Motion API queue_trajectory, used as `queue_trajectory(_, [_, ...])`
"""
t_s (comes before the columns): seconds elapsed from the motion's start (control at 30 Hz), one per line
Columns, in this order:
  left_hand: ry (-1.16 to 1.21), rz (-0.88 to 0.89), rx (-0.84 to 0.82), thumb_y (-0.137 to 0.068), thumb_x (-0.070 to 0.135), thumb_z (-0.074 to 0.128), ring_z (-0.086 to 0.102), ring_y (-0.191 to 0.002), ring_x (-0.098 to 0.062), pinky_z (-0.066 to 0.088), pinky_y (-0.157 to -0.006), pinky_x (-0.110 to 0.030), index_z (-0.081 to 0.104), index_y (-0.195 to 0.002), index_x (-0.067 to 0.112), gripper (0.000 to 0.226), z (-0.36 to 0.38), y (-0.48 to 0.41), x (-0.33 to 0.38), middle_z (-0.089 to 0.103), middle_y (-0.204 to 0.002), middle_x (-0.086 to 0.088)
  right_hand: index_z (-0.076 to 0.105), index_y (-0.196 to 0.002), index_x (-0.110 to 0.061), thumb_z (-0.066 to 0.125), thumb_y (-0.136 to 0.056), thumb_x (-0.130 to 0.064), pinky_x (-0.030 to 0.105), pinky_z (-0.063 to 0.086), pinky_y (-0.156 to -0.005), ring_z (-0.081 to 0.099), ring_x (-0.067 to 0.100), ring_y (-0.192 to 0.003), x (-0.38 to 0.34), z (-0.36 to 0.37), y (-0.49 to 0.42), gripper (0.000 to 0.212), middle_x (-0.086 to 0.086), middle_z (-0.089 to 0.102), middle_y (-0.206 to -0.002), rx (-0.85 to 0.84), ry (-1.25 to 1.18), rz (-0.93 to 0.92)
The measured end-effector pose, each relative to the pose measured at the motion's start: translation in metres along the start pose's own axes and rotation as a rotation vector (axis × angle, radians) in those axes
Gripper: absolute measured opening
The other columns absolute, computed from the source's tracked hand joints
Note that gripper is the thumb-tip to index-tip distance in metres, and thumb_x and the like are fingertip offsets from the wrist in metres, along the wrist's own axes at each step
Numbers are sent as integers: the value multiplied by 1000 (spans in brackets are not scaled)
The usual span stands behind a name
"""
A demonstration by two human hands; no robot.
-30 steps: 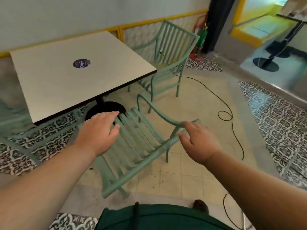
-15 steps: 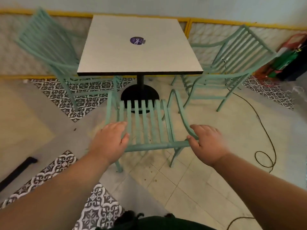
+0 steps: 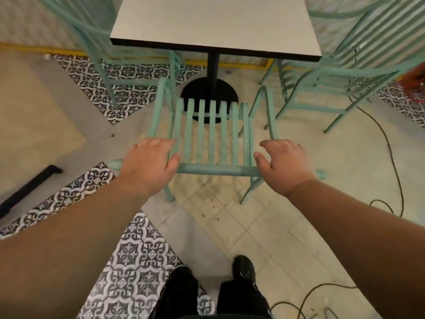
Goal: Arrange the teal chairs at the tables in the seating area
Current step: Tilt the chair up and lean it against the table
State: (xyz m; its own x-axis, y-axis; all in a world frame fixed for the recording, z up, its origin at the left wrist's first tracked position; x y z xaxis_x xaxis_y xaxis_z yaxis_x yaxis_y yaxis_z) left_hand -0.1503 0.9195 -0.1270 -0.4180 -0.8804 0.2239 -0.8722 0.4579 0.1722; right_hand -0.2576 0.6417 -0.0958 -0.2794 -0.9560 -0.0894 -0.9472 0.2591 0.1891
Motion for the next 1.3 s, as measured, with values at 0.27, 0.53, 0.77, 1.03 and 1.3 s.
queue_trajectory(0.27, [-193,-97,-78,-98,52,19,55,-65,-20,41,-66,-36,61,-76,26,54,20,-6,13,58,-70,3,61,-77,-24,21,-101,-61,33,45,-61,58,19,-68,22,33,-11,60,-2,60,-73,-111,38,36])
queue_trajectory(0.53, [-163,-74,-133,-95,46,28,57,-66,-20,47,-59,-33,61,-74,23,45,20,-21,8,59,-70,0,52,-69,-20,29,-102,-41,29,38,-50,50,17,-55,21,38,-18,46,0,53,-63,-110,97,45])
queue_trajectory(0.77, [-169,-60,-72,-93,43,30,56,-65,-21,49,-60,-34,59,-73,24,40,21,-39,2,58,-70,1,53,-70,-20,32,-99,-40,31,48,-54,52,18,-56,19,35,-34,41,0,53,-63,-101,96,35])
queue_trajectory(1.03, [-179,-61,-12,-94,40,35,52,-64,-22,36,-55,-32,59,-72,21,38,17,-66,-2,57,-69,-1,53,-68,-19,33,-98,-39,31,45,-53,53,21,-57,19,31,-60,40,2,54,-63,-68,73,32])
queue_trajectory(1.3, [-166,-65,2,-95,42,34,55,-66,-25,44,-57,-33,59,-71,21,40,12,-107,-10,57,-69,-2,53,-69,-17,34,-97,-37,29,39,-50,51,20,-56,22,24,-101,40,3,54,-64,-38,61,40])
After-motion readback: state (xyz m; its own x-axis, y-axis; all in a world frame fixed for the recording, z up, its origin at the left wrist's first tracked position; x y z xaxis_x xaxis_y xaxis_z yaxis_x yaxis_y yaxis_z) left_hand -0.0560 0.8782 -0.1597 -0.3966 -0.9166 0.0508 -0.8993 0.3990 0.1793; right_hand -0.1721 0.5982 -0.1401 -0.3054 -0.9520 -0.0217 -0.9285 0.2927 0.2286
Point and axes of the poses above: each hand's wrist, its own y-axis away from the middle knuckle, its own z-axis out of the palm, x = y × z, the point moved 5 cm from there along -y, towards the middle knuckle
